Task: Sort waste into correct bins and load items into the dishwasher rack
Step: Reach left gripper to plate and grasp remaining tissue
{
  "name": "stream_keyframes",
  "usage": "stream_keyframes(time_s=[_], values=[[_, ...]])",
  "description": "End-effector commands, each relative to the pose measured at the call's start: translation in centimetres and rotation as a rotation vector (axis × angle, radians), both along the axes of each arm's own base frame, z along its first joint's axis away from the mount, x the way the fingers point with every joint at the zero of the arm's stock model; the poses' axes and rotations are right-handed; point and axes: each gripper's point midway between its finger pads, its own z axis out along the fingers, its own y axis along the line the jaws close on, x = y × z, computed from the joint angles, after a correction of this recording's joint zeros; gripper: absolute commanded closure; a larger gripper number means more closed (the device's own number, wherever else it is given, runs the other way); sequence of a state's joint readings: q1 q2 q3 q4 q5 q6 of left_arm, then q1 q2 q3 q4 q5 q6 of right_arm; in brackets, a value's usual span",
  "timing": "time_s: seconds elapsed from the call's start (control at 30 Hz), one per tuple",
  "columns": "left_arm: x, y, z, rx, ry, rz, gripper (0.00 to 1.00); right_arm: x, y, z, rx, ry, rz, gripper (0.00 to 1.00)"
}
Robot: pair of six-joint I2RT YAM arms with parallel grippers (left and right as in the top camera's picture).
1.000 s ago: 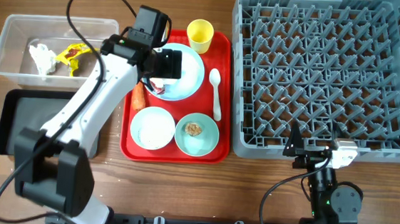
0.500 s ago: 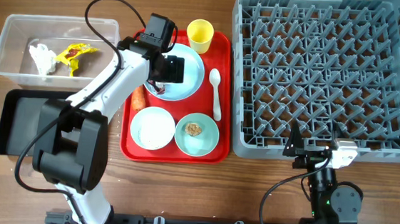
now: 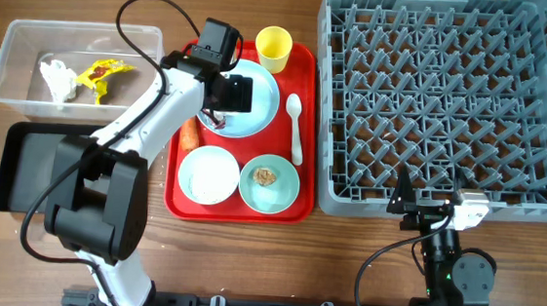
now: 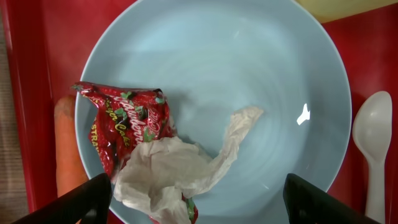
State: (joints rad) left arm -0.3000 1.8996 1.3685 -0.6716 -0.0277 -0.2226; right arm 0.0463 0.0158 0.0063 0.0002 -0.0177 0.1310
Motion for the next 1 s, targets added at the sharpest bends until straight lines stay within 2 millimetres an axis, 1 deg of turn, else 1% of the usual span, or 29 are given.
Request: stream_keyframes(time_s=[0.0, 0.1, 0.17, 0.2, 0.23, 0.33, 0.4, 0.43, 0.57, 0.6, 0.63, 0.77, 0.83, 0.87, 0.9, 0.93, 0.97], values=[[-0.5, -0.2, -1.3, -0.013, 0.025, -0.013, 0.12, 0.0, -0.1, 0.2, 0.007, -0.008, -0.009, 0.0], [-0.1, -0.3, -1.5, -0.019, 0.003, -0.013, 0.14, 0.0, -0.1, 0.2, 0.007, -0.008, -0.009, 0.0], [0.2, -0.2, -1.6, -0.012, -0.007, -0.009, 0.18, 0.0, -0.1, 0.2, 0.007, -0.008, -0.009, 0.0], [0.2, -0.2, -1.6, -0.01, -0.01, -0.008, 0.21, 0.0, -0.1, 0.2, 0.007, -0.008, -0.009, 0.0], [0.3, -0.2, -1.6, -0.01, -0.014, -0.008, 0.28, 0.0, -0.1, 0.2, 0.007, -0.008, -0.009, 0.0], [0.3, -0.2, -1.7, -0.009, -0.012, -0.007, 0.27, 0.0, -0.1, 0.2, 0.007, -0.008, -0.009, 0.0], [0.3, -0.2, -2.1, -0.007, -0.004, -0.007, 0.19, 0.0, -0.1, 0.2, 0.007, -0.008, -0.009, 0.0], [0.2, -0.2, -2.3, -0.005, 0.002, -0.007, 0.18, 0.0, -0.1, 0.2, 0.007, -0.008, -0.009, 0.0], [0.1, 0.1, -3.7, 0.018, 0.027, -0.001, 0.18, 0.0, -0.1, 0.2, 0.007, -0.008, -0.009, 0.0], [0.1, 0.1, -3.9, 0.019, 0.032, -0.002, 0.21, 0.0, -0.1, 0.2, 0.007, -0.008, -0.009, 0.0], [0.1, 0.1, -3.9, 0.019, 0.031, -0.002, 0.24, 0.0, -0.1, 0.2, 0.007, -0.008, -0.009, 0.0], [0.3, 0.1, -3.8, 0.016, 0.021, -0.002, 0.49, 0.0, -0.1, 0.2, 0.007, -0.008, -0.009, 0.0], [0.4, 0.1, -3.6, 0.014, 0.015, -0.001, 0.65, 0.0, -0.1, 0.2, 0.007, -0.008, -0.009, 0.0], [0.6, 0.0, -3.3, 0.013, 0.008, -0.001, 0.75, 0.0, -0.1, 0.2, 0.007, -0.008, -0.009, 0.0], [0.7, 0.0, -3.0, 0.01, 0.0, -0.001, 0.89, 0.0, -0.1, 0.2, 0.007, -0.008, -0.009, 0.0], [1.0, -0.1, -2.4, 0.005, -0.013, -0.001, 0.96, 0.0, -0.1, 0.2, 0.007, -0.008, -0.009, 0.0], [1.2, -0.2, -1.7, 0.001, -0.028, -0.001, 0.96, 0.0, -0.1, 0.2, 0.007, -0.008, -0.009, 0.0]])
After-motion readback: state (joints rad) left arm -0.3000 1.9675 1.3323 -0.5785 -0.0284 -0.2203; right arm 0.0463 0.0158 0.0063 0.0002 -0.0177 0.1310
